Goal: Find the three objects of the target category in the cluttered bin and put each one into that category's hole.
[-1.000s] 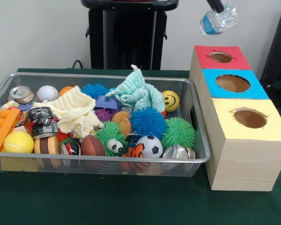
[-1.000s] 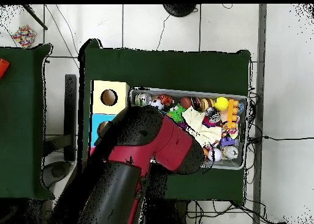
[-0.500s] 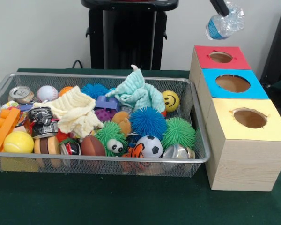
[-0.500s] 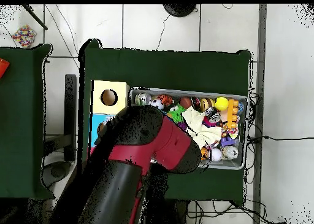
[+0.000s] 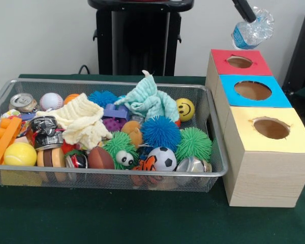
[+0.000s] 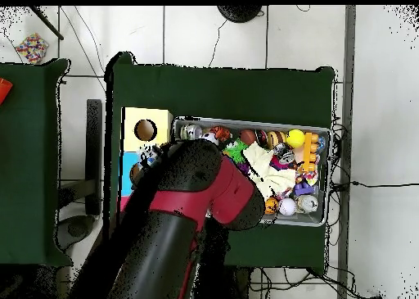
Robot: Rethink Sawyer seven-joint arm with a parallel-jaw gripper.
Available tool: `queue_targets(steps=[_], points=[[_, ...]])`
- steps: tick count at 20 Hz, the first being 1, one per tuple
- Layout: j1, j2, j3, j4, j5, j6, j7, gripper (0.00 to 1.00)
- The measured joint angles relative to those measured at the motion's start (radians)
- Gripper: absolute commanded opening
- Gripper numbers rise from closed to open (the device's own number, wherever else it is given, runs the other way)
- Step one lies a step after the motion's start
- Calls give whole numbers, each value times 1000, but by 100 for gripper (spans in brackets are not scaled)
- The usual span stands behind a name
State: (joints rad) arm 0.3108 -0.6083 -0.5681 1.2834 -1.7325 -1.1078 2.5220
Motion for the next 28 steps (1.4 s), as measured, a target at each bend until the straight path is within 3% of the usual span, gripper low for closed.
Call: queue_targets(steps=[28], points=[[-61, 22, 66, 0, 108, 41, -41, 0]])
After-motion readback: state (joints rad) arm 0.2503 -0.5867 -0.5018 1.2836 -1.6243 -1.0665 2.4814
